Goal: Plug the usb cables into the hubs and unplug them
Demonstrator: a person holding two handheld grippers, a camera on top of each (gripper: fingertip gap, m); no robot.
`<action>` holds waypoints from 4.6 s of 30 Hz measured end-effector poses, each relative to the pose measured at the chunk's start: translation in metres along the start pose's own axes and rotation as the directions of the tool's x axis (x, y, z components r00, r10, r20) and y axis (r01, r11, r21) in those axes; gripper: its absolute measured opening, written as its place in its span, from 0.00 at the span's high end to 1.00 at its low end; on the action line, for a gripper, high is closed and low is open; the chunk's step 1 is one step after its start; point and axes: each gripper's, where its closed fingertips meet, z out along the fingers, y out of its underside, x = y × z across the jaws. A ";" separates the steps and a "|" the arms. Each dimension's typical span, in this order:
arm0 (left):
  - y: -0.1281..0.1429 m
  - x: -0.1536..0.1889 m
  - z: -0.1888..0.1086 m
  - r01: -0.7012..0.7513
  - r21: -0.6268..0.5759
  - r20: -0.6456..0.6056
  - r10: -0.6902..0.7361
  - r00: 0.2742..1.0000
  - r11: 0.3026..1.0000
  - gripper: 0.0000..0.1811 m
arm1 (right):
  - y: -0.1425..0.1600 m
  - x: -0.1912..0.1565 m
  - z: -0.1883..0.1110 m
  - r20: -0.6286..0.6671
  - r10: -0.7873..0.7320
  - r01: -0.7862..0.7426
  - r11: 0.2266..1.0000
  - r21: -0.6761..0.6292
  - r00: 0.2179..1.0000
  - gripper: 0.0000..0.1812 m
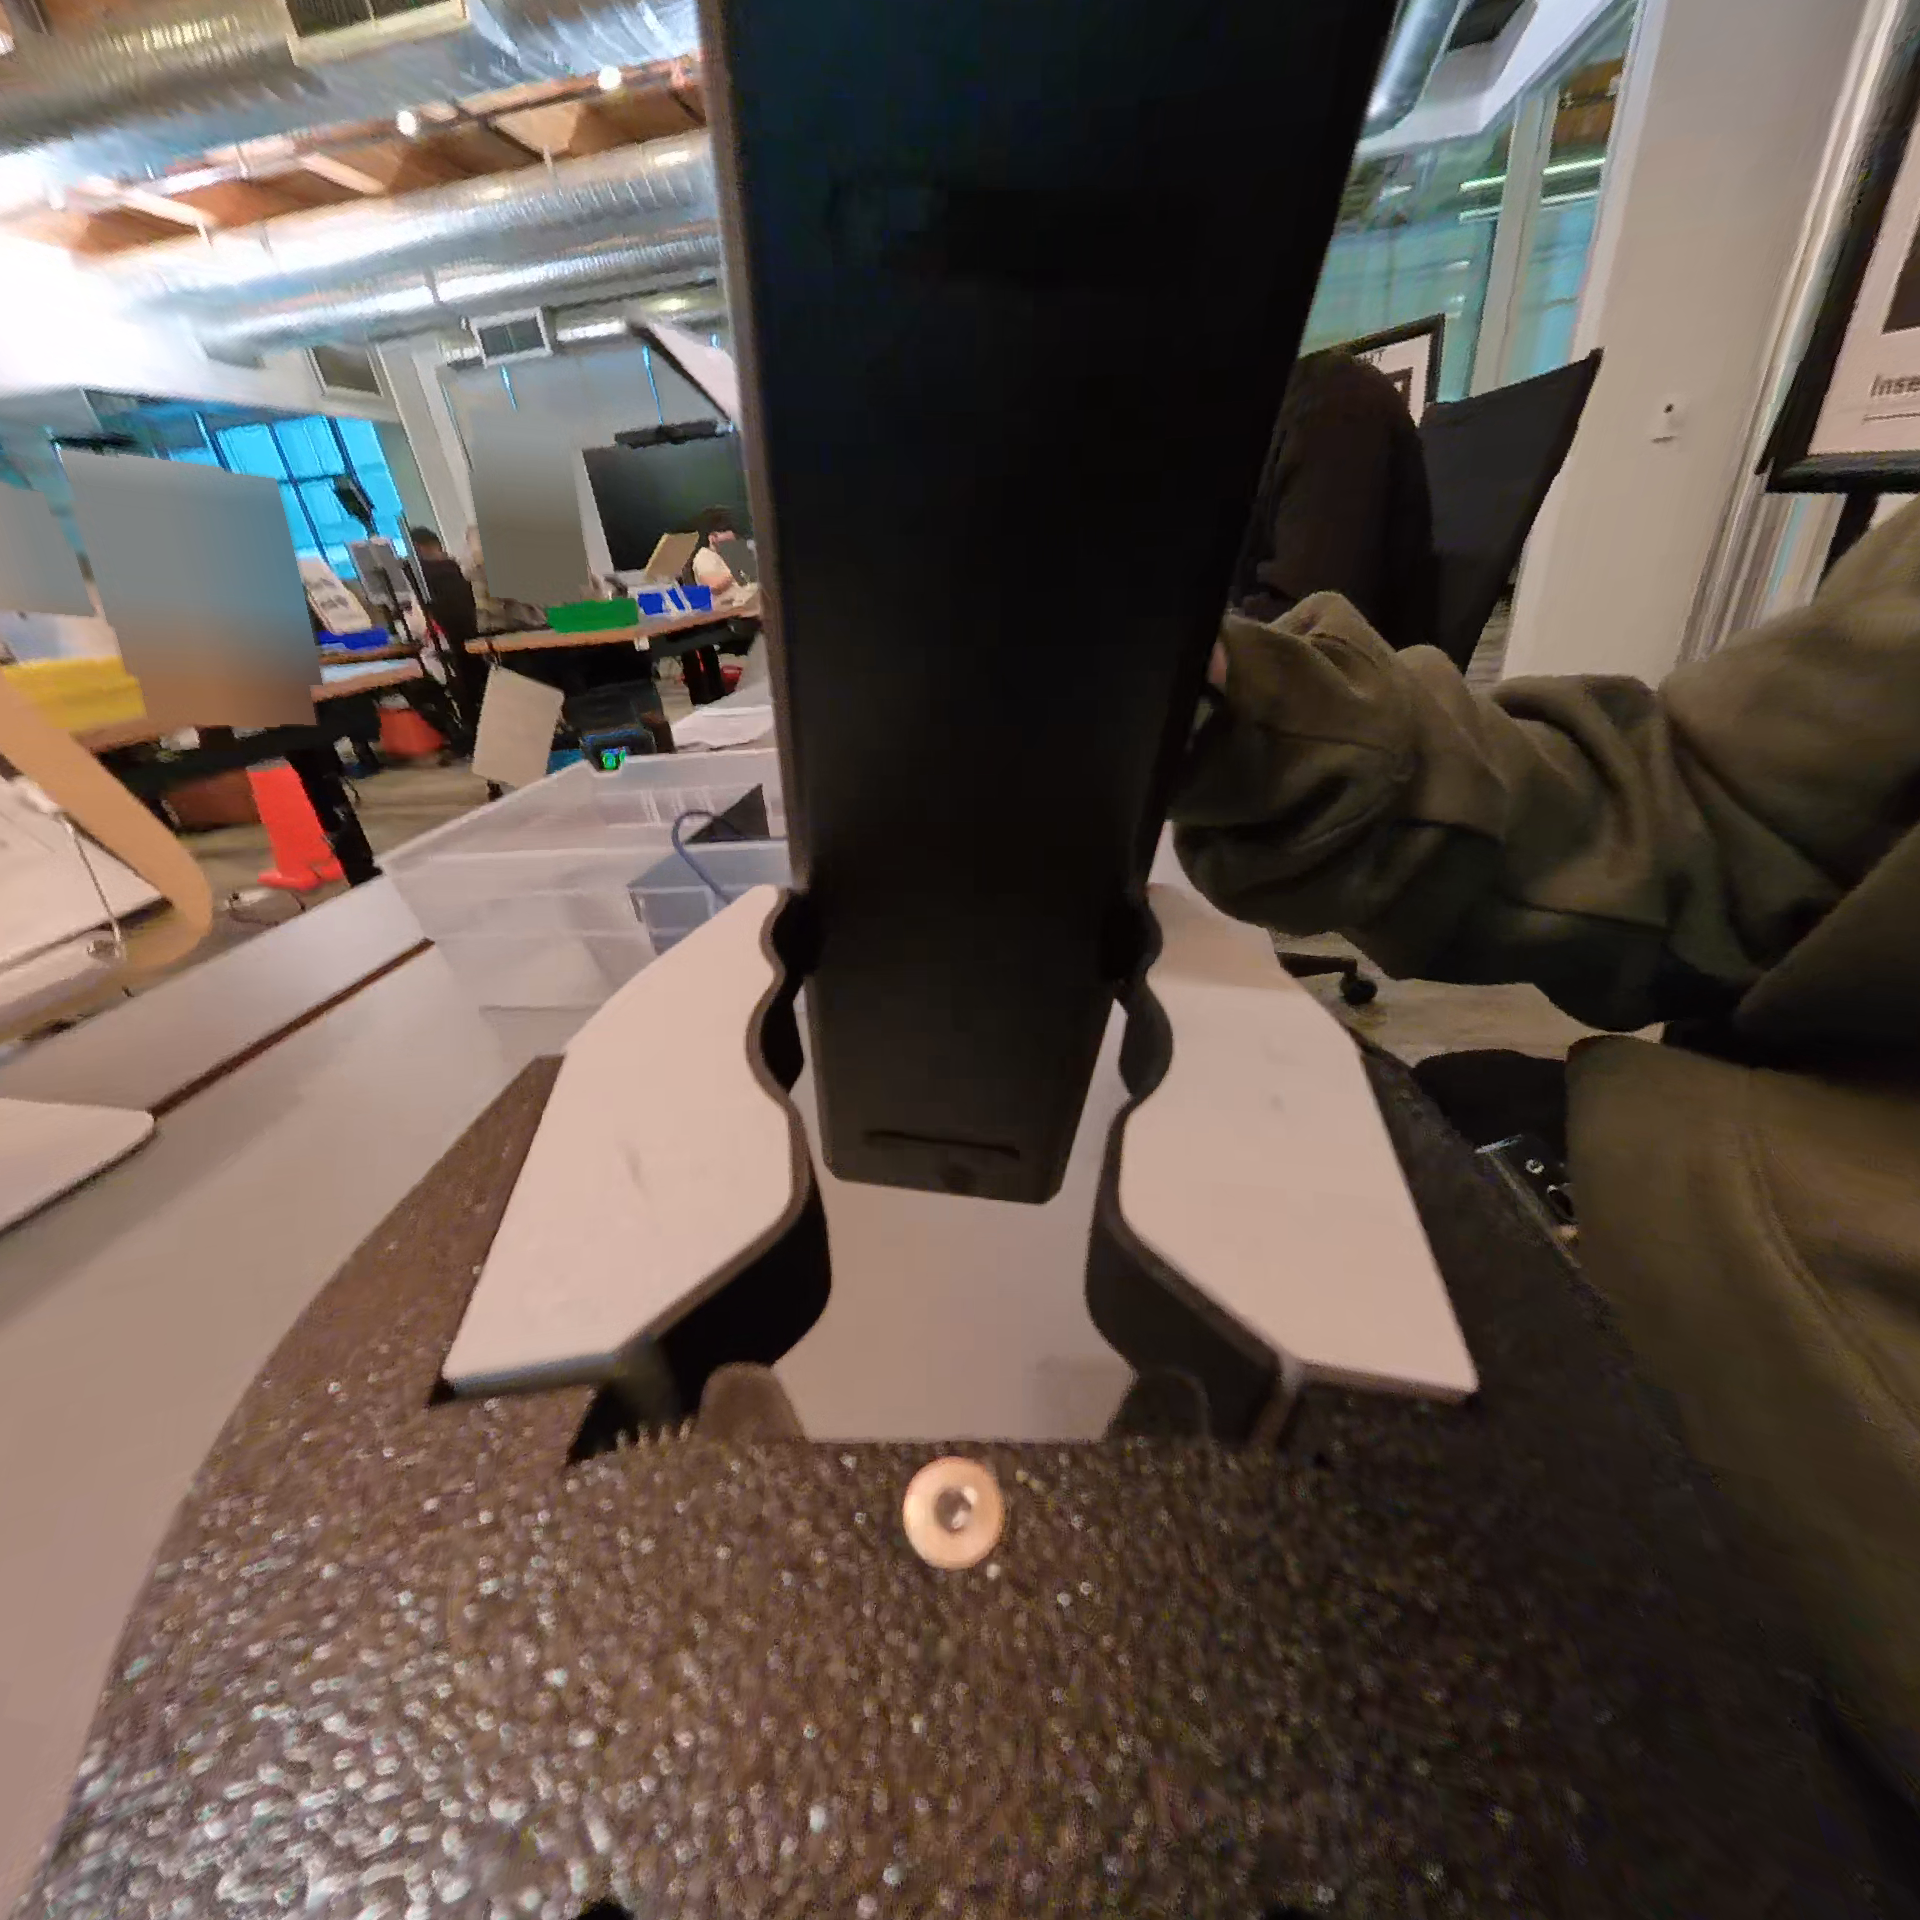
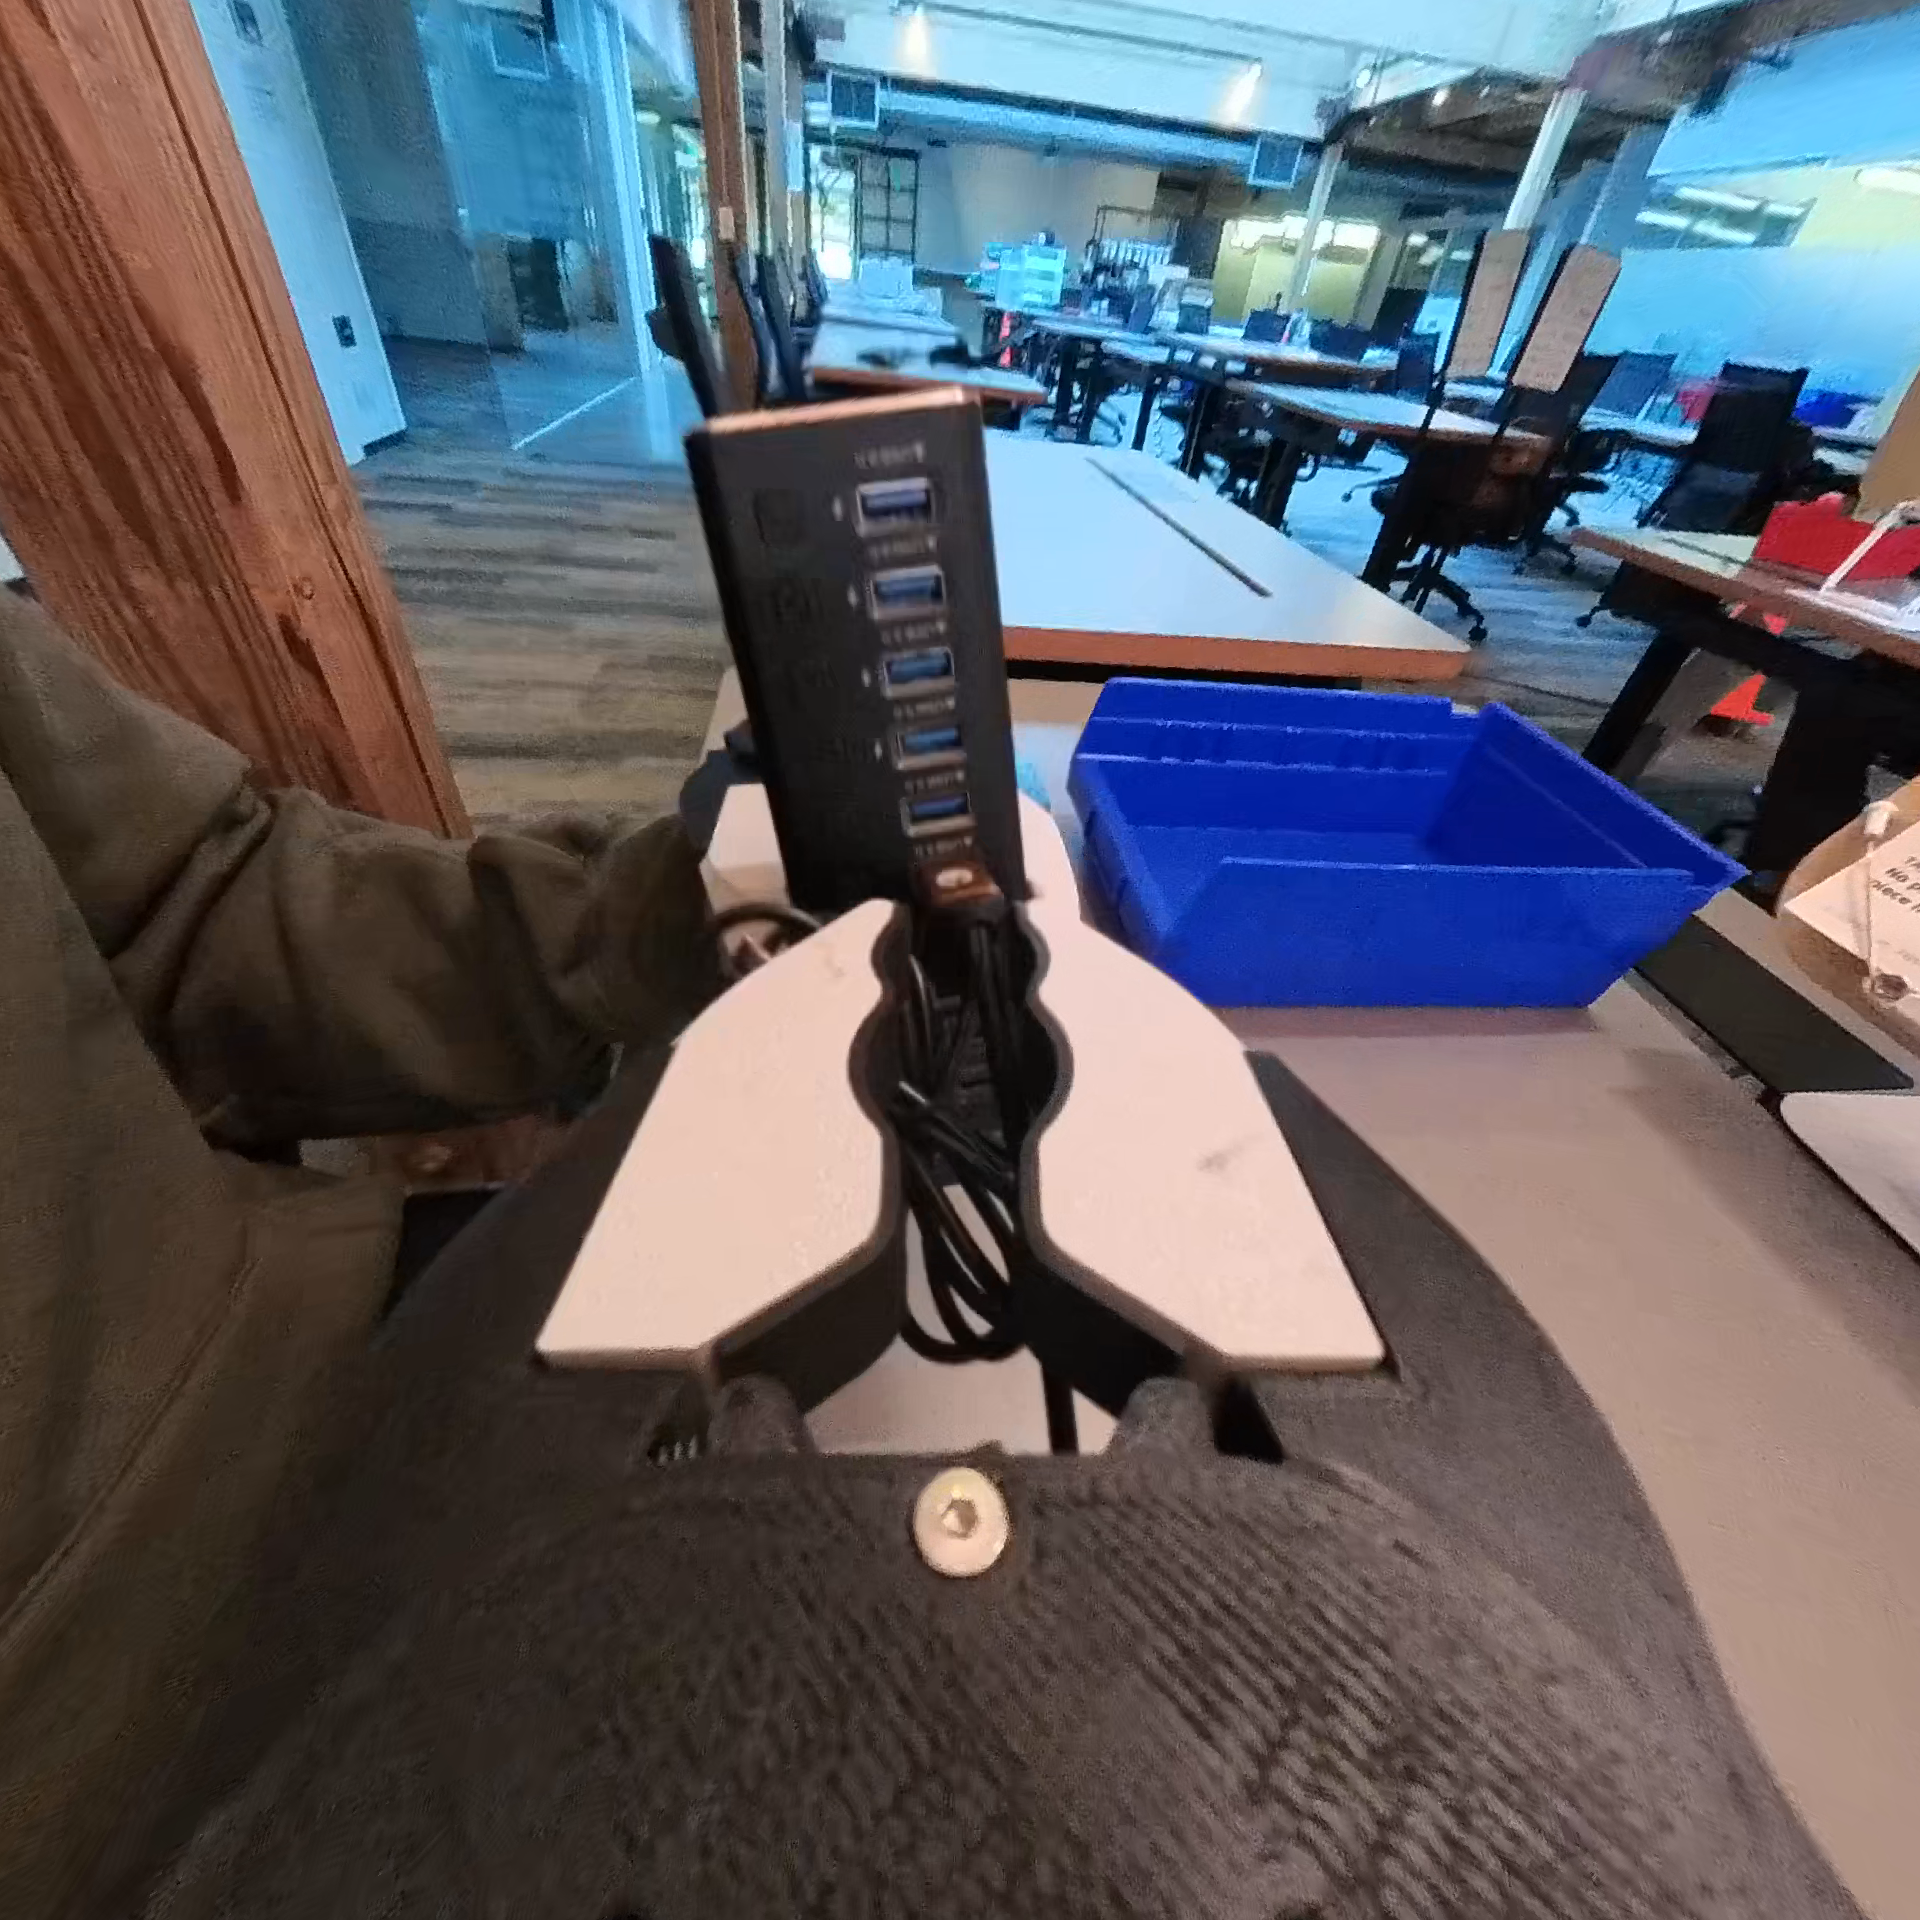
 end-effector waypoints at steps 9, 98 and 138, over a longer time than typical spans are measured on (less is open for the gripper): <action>0.012 -0.001 0.003 0.058 -0.014 -0.022 -0.058 0.998 0.998 0.68 | 0.024 0.005 0.008 -0.058 -0.019 0.010 0.989 -0.148 0.998 0.89; -0.025 0.011 -0.002 -0.015 0.140 -0.053 0.023 0.998 0.990 0.69 | 0.025 -0.009 0.011 -0.073 0.059 -0.062 0.997 -0.035 0.996 0.91; -0.012 0.031 0.028 0.112 0.225 -0.158 -0.077 0.984 0.968 0.70 | 0.039 -0.022 -0.018 -0.043 0.121 -0.108 0.967 0.233 0.992 0.92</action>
